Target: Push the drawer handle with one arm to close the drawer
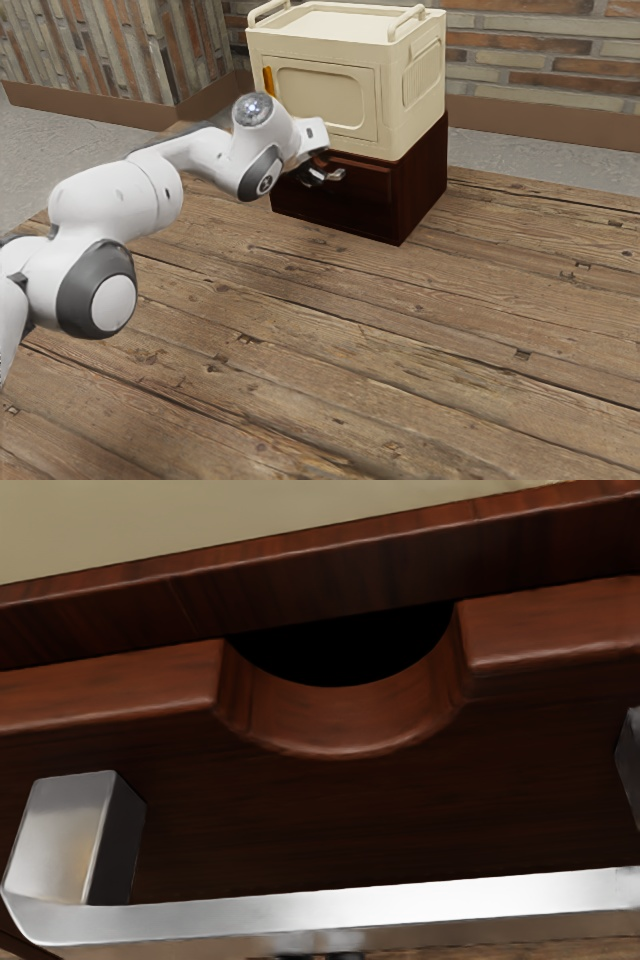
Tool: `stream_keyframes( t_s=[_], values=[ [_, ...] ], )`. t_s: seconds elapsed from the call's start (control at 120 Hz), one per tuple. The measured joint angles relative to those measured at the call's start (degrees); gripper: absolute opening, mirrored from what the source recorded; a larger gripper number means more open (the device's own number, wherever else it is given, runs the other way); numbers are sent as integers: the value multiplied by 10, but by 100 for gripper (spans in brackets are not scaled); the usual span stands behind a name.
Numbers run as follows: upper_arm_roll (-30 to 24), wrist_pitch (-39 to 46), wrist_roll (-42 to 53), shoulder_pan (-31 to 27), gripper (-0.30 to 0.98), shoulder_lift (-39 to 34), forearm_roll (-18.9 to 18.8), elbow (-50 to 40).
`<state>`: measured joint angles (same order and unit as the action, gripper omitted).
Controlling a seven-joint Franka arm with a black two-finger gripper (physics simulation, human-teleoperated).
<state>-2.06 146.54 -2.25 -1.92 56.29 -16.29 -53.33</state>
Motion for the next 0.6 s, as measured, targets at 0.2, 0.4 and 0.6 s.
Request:
stream_keyframes(
  t_s=[0.2, 0.4, 0.6],
  values=[
    [0, 24, -6, 3, -10, 15, 0, 10],
    [0, 47, -10, 3, -10, 25, 0, 11],
    [9, 81, -13, 5, -10, 35, 0, 11]
  ],
)
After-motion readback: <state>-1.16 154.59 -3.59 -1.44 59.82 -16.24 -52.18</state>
